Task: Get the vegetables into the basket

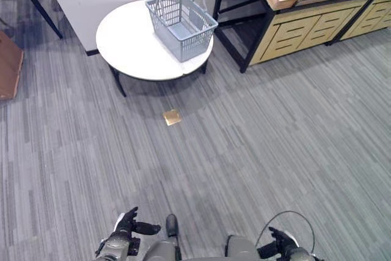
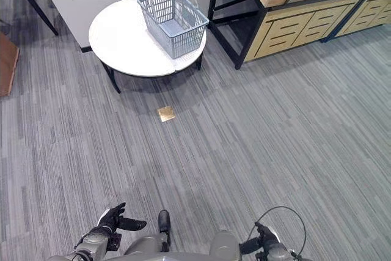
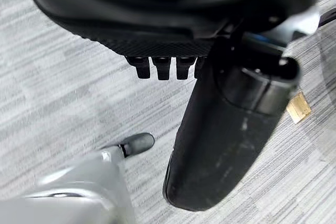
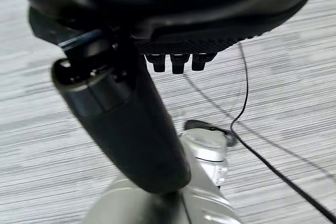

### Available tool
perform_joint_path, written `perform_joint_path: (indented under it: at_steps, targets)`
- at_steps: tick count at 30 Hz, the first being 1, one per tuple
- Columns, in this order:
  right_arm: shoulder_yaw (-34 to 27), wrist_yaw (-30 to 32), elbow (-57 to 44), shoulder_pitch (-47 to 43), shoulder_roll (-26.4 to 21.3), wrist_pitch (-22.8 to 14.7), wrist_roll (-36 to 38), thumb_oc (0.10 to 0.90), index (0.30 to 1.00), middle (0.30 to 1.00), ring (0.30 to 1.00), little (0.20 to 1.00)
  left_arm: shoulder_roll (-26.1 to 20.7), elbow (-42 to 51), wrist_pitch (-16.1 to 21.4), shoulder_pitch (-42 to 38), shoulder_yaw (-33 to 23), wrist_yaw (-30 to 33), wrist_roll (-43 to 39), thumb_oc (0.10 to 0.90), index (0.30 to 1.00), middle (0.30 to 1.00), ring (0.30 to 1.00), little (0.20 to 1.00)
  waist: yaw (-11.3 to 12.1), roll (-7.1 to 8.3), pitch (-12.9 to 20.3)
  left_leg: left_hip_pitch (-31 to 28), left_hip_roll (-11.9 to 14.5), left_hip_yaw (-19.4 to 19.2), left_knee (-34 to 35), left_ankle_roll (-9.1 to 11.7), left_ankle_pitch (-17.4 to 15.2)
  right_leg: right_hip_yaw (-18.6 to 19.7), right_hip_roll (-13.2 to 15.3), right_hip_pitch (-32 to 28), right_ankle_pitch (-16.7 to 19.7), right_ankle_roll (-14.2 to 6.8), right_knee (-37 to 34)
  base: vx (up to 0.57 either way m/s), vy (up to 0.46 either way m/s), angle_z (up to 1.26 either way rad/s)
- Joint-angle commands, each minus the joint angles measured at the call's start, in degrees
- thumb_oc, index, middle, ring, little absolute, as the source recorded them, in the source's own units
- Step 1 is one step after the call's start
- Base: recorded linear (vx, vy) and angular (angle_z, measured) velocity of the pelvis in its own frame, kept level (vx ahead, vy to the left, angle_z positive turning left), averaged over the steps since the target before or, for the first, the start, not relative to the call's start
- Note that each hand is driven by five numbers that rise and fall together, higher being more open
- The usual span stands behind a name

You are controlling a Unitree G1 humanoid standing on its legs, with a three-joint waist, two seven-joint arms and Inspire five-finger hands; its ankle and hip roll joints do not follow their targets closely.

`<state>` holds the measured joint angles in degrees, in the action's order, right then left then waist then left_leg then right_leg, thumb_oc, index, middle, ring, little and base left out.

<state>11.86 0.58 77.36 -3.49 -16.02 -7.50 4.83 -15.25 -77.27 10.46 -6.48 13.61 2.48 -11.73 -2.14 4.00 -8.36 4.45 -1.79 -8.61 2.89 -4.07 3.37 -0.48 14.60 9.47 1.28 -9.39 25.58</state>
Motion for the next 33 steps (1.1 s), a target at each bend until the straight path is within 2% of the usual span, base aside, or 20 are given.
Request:
perform_joint_path:
  at_steps: [1, 5, 7, 10, 14, 18, 19, 20, 21, 22, 23, 25, 26, 28, 29, 30, 31, 32, 33]
  targets:
    - [2.86, -0.59, -3.4, -1.17, 0.07, -1.56, 0.09, 0.9, 1.0, 1.0, 1.0, 1.0, -0.33, 0.1, 0.61, 0.78, -2.32, -0.69, 2.43, 0.9, 1.0, 1.0, 1.0, 1.0, -0.56, 0.31, -1.53, 2.95, 3.59, -0.25, -5.26, 3.81, -3.58, -1.9, -1.78, -0.27, 11.75, -0.72, -12.29, 0.19, 0.161, -0.26]
    - [3.17, -0.21, -3.56, -2.27, 0.09, -1.93, 0.74, 0.9, 1.0, 1.0, 1.0, 1.0, 0.03, -0.26, 0.67, 0.45, -2.3, -0.63, 2.25, 0.9, 1.0, 1.0, 1.0, 1.0, -1.63, -0.05, -3.02, -0.06, 2.89, 0.58, -4.79, 3.68, -5.14, -3.11, -3.41, 2.96, 9.77, -0.89, -16.25, 0.18, 0.053, -0.1]
    - [3.71, -0.06, -4.44, -3.15, 0.11, -2.15, 1.06, 0.9, 1.0, 1.0, 1.0, 1.0, 0.47, -0.47, 0.82, 0.04, -2.02, -0.69, 2.12, 0.9, 1.0, 1.0, 1.0, 1.0, -3.04, 0.01, -3.86, -2.89, 1.94, 1.88, -4.65, 3.79, -7.08, -2.53, -3.73, 7.11, 11.19, -1.71, -21.95, 0.29, -0.001, 0.22]
    - [3.66, -0.21, -4.72, -2.68, -0.15, -2.1, 1.06, 0.9, 1.0, 1.0, 1.0, 1.0, 0.81, -0.96, 0.71, -0.03, -2.06, -0.88, 2.51, 0.9, 1.0, 1.0, 1.0, 1.0, -4.1, -0.16, -4.32, -6.0, 1.46, 3.64, -5.04, 4.16, -9.23, -2.21, -3.87, 8.53, 12.84, -2.5, -25.58, 0.31, -0.063, 0.32]
    - [3.11, -0.61, -4.45, -1.8, -0.74, -1.9, 1.21, 0.9, 1.0, 1.0, 1.0, 1.0, 1.34, -1.5, 0.35, 0.44, -2.37, -1.17, 2.76, 0.9, 1.0, 1.0, 1.0, 1.0, -4.54, -0.48, -3.6, -9.42, 1.37, 6.04, -5.94, 5.09, -11.45, -1.74, -4.05, 7.84, 12.83, -1.88, -24.99, 0.3, -0.13, 0.69]
    - [3.0, -0.77, -5.03, -1.77, -1.69, -2.09, 1.18, 0.9, 1.0, 1.0, 1.0, 1.0, 1.69, -1.85, 0.16, 0.87, -2.9, -0.85, 2.4, 0.9, 1.0, 1.0, 1.0, 1.0, -4.66, -1.54, -2.41, -10.74, 3.34, 6.88, -6.07, 6.54, -10.24, -3.2, -5.11, 7.56, 11.32, -0.66, -22.72, 0.21, -0.182, 0.36]
    - [2.62, -0.84, -4.91, -1.59, -2.6, -2.24, 1.28, 0.9, 1.0, 1.0, 1.0, 1.0, 2.06, -1.82, 0.29, 1.19, -2.66, -1.02, 2.48, 0.9, 1.0, 1.0, 1.0, 1.0, -4.9, -2.44, -1.72, -11.13, 4.86, 7.63, -6.81, 7.76, -8.84, -3.58, -6.3, 7.46, 9.29, 0.38, -21.01, 0.15, -0.14, 0.03]
    - [2.62, -0.84, -4.92, -1.58, -2.62, -2.24, 1.28, 0.9, 1.0, 1.0, 1.0, 1.0, 2.08, -1.82, 0.29, 1.19, -2.66, -1.02, 2.48, 0.9, 1.0, 1.0, 1.0, 1.0, -4.92, -2.49, -1.71, -11.14, 4.91, 7.65, -6.81, 7.78, -8.85, -3.62, -6.34, 7.46, 9.25, 0.4, -20.98, 0.22, -0.204, 0.02]
    - [2.42, -0.84, -4.89, -1.52, -3.04, -2.32, 1.28, 0.9, 1.0, 1.0, 1.0, 1.0, 2.25, -1.77, 0.34, 1.41, -2.68, -1.19, 2.47, 0.9, 1.0, 1.0, 1.0, 1.0, -5.05, -2.93, -1.44, -10.99, 5.63, 7.9, -7.98, 8.57, -7.56, -3.94, -6.89, 7.36, 8.25, 0.99, -20.31, 0.17, -0.152, 0.07]
    - [2.43, -0.8, -4.83, -1.75, -3.57, -2.36, 1.19, 0.9, 1.0, 1.0, 1.0, 1.0, 2.3, -1.62, 0.33, 1.53, -2.87, -1.23, 2.05, 0.9, 1.0, 1.0, 1.0, 1.0, -5.32, -3.39, -1.28, -10.41, 6.2, 8.39, -11.18, 9.78, -5.04, -4.0, -7.76, 6.98, 7.2, 1.94, -19.75, 0.24, -0.273, 0.1]
    - [2.35, -0.56, -4.82, -1.96, -4.23, -2.49, 1.35, 0.9, 1.0, 1.0, 1.0, 1.0, 2.23, -1.22, 0.45, 1.1, -2.9, -1.0, 1.31, 0.9, 1.0, 1.0, 1.0, 1.0, -4.78, -3.2, -2.04, -6.34, 5.96, 9.94, -19.02, 11.09, -0.07, -3.87, -8.16, 5.65, 6.07, 3.34, -19.64, 0.23, -0.296, 0.11]
    - [2.09, -0.35, -4.19, -1.88, -5.03, -2.41, 1.55, 0.9, 1.0, 1.0, 1.0, 1.0, 2.04, -0.42, 0.5, 0.06, -2.85, -0.67, 0.21, 0.9, 1.0, 1.0, 1.0, 1.0, -4.08, -2.23, -3.13, -1.68, 4.55, 11.92, -27.5, 11.88, 3.29, -3.29, -7.92, 4.14, 4.7, 4.92, -19.38, 0.17, -0.255, 0.05]
    - [1.7, -0.12, -3.89, -1.69, -5.3, -2.39, 1.78, 0.9, 1.0, 1.0, 1.0, 1.0, 1.89, -0.22, 0.6, -0.35, -2.76, -0.69, -0.33, 0.9, 1.0, 1.0, 1.0, 1.0, -3.78, -1.76, -3.68, 0.71, 4.09, 12.2, -28.84, 11.55, 3.25, -3.19, -7.41, 3.25, 4.19, 5.21, -19.45, 0.16, -0.18, 0.09]
    - [0.69, 0.29, -3.11, -1.47, -5.43, -2.37, 2.86, 0.9, 1.0, 1.0, 1.0, 1.0, 2.1, 0.19, 0.89, -0.85, -2.25, -0.68, -1.21, 0.9, 1.0, 1.0, 1.0, 1.0, -3.45, -1.31, -4.29, 6.17, 3.85, 10.08, -26.9, 10.08, 0.94, -3.02, -6.7, 0.85, 3.32, 5.1, -20.23, 0.21, -0.105, 0.21]
    - [0.42, 0.51, -2.69, -1.36, -5.39, -2.17, 3.18, 0.9, 1.0, 1.0, 1.0, 1.0, 2.38, 0.47, 1.04, -0.97, -1.98, -0.45, -1.52, 0.9, 1.0, 1.0, 1.0, 1.0, -2.9, -1.73, -4.53, 7.99, 4.95, 8.43, -22.39, 9.54, -0.38, -2.98, -6.95, -0.88, 2.2, 4.76, -20.78, 0.27, -0.008, 0.4]
    - [0.55, 0.56, -2.58, -1.32, -5.35, -2.11, 3.08, 0.9, 1.0, 1.0, 1.0, 1.0, 2.46, 0.69, 1.09, -0.85, -1.63, -0.31, -1.52, 0.9, 1.0, 1.0, 1.0, 1.0, -2.67, -1.84, -4.31, 9.11, 5.3, 8.38, -19.25, 9.23, -0.58, -2.8, -6.88, -1.16, 1.72, 4.51, -20.73, 0.29, 0.065, 0.39]
    - [0.7, 0.68, -2.47, -1.22, -5.29, -2.08, 2.85, 0.9, 1.0, 1.0, 1.0, 1.0, 2.37, 0.69, 1.24, -0.61, -1.55, -0.23, -1.47, 0.9, 1.0, 1.0, 1.0, 1.0, -2.32, -2.37, -4.17, 9.84, 6.14, 8.29, -15.37, 9.15, -0.41, -2.44, -7.03, -1.64, 0.59, 4.28, -20.41, 0.19, 0.067, 0.16]
    - [0.71, 0.69, -2.47, -1.19, -5.29, -2.08, 2.84, 0.9, 1.0, 1.0, 1.0, 1.0, 2.38, 0.7, 1.24, -0.58, -1.54, -0.23, -1.47, 0.9, 1.0, 1.0, 1.0, 1.0, -2.24, -2.31, -4.31, 9.51, 6.13, 8.19, -15.21, 9.15, -0.44, -2.35, -7.0, -1.81, 0.45, 4.28, -20.32, 0.3, 0.152, -0.13]
    - [1.15, 0.88, -2.43, -0.96, -5.21, -2.06, 2.19, 0.9, 1.0, 1.0, 1.0, 1.0, 2.25, 0.62, 1.34, -0.26, -1.49, 0.02, -1.44, 0.9, 1.0, 1.0, 1.0, 1.0, -1.61, -3.44, -3.78, 10.7, 7.95, 8.82, -8.34, 9.57, 3.32, -1.34, -7.64, -3.25, -0.58, 3.99, -20.25, 0.33, 0.178, -0.43]
